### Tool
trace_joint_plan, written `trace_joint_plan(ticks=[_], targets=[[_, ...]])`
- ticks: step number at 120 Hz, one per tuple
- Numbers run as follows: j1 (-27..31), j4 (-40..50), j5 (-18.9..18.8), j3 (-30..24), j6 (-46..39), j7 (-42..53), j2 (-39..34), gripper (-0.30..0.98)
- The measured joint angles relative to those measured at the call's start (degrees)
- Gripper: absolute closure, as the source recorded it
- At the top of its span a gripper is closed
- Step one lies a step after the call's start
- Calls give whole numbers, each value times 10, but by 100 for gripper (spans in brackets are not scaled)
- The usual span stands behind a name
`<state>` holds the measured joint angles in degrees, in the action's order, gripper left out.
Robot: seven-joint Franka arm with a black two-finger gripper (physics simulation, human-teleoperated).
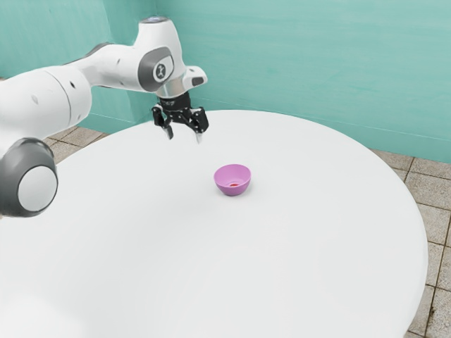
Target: Take strawberry from the bowl
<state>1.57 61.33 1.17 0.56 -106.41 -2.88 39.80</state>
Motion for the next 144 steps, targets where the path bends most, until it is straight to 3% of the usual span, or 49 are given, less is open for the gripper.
trace_joint_plan(ticks=[20,46,97,144], targets=[[1,-80,0,-25,-47,54,94,0],[1,-97,1,-46,-87,140,145,0],[1,-96,1,-64,-140,258,170,0],[1,-89,4,-81,-182,317,179,15]])
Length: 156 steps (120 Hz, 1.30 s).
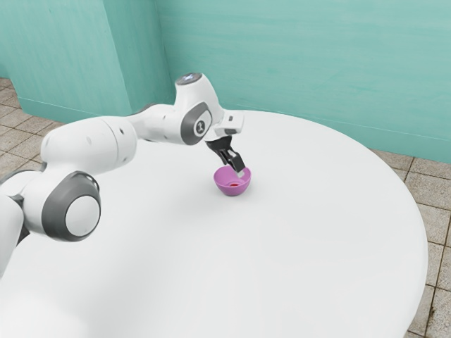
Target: Take strawberry from the bowl
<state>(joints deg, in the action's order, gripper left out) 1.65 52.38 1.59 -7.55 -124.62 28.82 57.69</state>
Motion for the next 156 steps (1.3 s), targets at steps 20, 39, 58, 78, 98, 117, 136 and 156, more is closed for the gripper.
trace_joint_plan(ticks=[20,39,58,78,98,117,136,156], targets=[[0,7,8,1,-3,15,0,22],[1,15,19,1,-5,26,3,24],[2,22,27,3,-6,34,4,25],[3,26,31,4,-5,41,4,25],[4,31,34,6,-5,46,4,25],[5,33,40,7,-5,50,4,30],[5,33,39,7,-5,53,4,40],[5,34,36,7,-4,54,5,47]])
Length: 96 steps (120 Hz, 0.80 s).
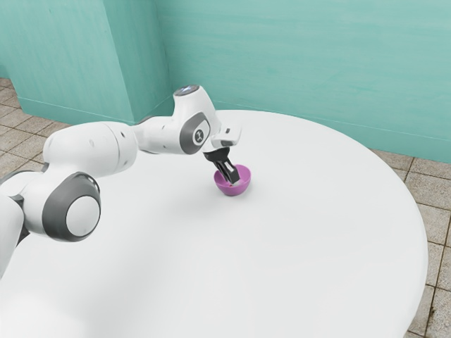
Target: Take strawberry from the bowl
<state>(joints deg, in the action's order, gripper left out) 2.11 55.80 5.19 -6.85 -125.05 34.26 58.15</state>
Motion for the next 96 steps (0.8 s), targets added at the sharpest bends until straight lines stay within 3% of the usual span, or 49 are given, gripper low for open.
trace_joint_plan(ticks=[33,96], targets=[[0,0,-1,0,-1,1,4,57],[0,0,10,0,-3,-1,3,57]])
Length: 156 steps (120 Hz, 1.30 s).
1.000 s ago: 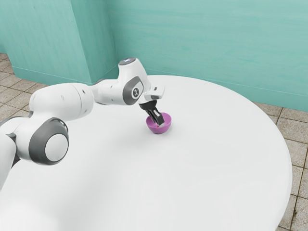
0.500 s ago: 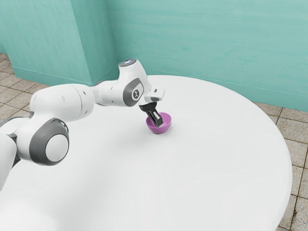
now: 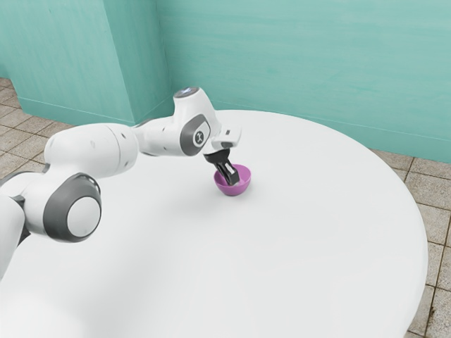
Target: Take strawberry from the bowl
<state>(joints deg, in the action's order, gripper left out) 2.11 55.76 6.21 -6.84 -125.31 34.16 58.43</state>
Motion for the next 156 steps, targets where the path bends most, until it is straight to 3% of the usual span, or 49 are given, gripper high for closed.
trace_joint_plan(ticks=[43,61,80,109,135,145,156], targets=[[-10,8,-2,5,8,-4,-47,60],[-74,24,4,6,17,-10,-83,60],[-150,37,13,8,21,-22,-72,61],[-166,61,27,17,20,-41,-54,61],[-170,66,35,19,21,-48,-59,24],[-163,79,30,52,49,-58,-141,16],[-82,176,12,74,117,-88,-327,10]])
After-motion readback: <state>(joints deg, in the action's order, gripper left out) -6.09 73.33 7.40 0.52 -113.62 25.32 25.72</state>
